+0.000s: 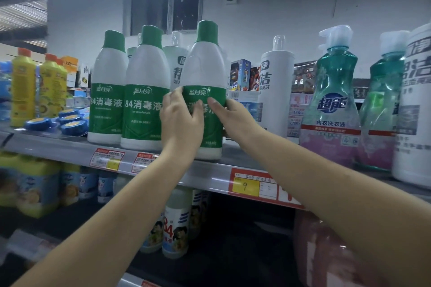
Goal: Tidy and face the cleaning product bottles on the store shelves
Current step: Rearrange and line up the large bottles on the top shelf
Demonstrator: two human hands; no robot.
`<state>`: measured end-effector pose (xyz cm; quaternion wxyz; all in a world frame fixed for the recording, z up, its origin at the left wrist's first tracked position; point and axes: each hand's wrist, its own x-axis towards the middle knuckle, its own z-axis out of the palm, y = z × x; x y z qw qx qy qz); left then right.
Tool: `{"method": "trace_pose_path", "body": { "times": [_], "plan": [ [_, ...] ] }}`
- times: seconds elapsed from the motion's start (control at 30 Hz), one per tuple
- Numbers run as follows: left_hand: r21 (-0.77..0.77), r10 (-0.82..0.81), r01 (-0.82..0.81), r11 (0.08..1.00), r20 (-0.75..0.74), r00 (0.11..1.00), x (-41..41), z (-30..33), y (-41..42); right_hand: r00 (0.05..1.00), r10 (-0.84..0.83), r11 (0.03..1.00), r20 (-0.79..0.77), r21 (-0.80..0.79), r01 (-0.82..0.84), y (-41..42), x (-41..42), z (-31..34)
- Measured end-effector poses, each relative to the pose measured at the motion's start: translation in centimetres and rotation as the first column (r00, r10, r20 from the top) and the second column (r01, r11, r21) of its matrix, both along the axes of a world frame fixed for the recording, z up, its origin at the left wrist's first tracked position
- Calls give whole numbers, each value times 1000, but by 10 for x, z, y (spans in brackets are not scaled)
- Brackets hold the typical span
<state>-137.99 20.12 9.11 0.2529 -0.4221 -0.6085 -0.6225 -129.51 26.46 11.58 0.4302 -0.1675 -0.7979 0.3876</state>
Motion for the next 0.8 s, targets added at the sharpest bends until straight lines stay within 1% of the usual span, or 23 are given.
{"method": "trace_pose_path", "body": {
  "times": [0.13, 0.27, 0.37, 0.5, 0.6, 0.67, 0.73, 0.8],
  "plan": [
    [-25, -35, 34, 999, -47, 998, 18, 0, 7, 998, -17, 1000, -55, -7, 16, 6, 27, -3],
    [-90, -164, 162, 983, -16, 986, 36, 2, 20, 997, -38, 999, -61, -30, 36, 14, 58, -3],
    [-112, -269, 269, 957, 10, 963, 50, 6, 30, 988, -133, 991, -75, -31, 131, 21, 78, -4],
    [-156, -319, 311, 937, -25, 948, 74, 11, 39, 966, -238, 971, -100, -11, 238, 27, 103, -6],
    [-206, -330, 309, 929, -79, 940, 91, 16, 45, 926, -346, 933, -151, 47, 356, 29, 122, -3],
    [-245, -330, 298, 923, -104, 938, 101, 18, 50, 894, -395, 900, -214, 104, 423, 30, 132, -1],
    [-275, -324, 283, 919, -113, 939, 109, 20, 54, 862, -435, 858, -260, 171, 485, 30, 140, 2],
    [-273, -325, 286, 919, -112, 939, 116, 22, 57, 833, -468, 810, -293, 234, 538, 30, 147, 3]
  ]
}}
